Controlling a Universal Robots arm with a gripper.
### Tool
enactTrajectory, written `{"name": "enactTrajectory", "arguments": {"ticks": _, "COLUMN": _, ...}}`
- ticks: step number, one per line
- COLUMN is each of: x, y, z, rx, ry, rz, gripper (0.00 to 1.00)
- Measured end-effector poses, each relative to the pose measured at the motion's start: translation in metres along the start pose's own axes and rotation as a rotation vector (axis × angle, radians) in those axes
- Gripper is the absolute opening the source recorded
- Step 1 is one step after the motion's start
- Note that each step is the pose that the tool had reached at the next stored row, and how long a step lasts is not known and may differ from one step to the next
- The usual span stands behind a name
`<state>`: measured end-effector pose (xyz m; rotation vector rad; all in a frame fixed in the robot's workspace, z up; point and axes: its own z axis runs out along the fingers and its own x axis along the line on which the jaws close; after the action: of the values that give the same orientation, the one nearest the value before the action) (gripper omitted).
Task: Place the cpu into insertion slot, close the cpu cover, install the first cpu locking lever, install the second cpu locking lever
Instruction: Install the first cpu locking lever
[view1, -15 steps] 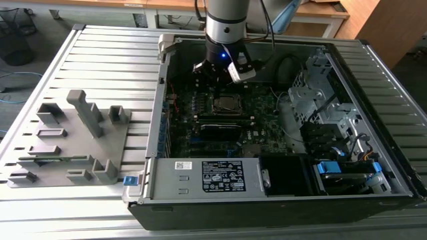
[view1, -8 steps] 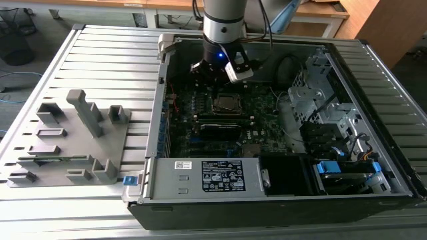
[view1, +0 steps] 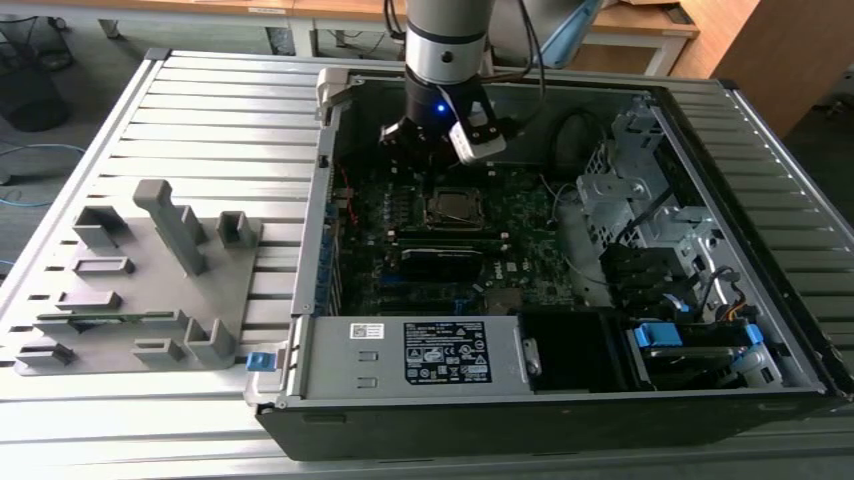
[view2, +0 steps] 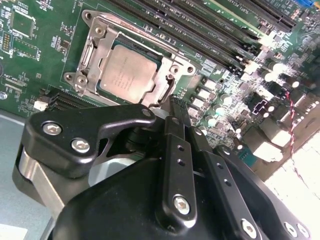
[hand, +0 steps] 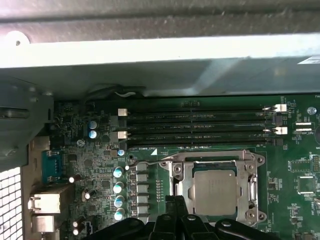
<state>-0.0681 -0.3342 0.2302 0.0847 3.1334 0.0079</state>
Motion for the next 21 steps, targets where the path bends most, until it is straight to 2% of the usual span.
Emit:
{"name": "enactTrajectory", "arguments": {"ticks": 5, "x": -0.0001, "y": 0.0, "z": -0.0081, "rx": -0.0001, "ry": -0.0006, "rz": 0.0, "gripper": 0.11}}
{"name": "enactTrajectory", "arguments": {"ticks": 9, "x": 0.0014, "y": 0.0, "z": -0.0083, "rx": 0.0002, "ry": -0.0008, "rz": 0.0, "gripper": 0.11}}
{"name": "enactTrajectory", "arguments": {"ticks": 18, "x": 0.0214, "y": -0.0011, "z": -0.0074, "rx": 0.0006, "ry": -0.001, "rz": 0.0, "gripper": 0.11}}
{"name": "enactTrajectory", "arguments": {"ticks": 21, "x": 0.0252, "y": -0.0013, "z": -0.0072, "rx": 0.001, "ry": -0.0011, "rz": 0.0, "gripper": 0.11}}
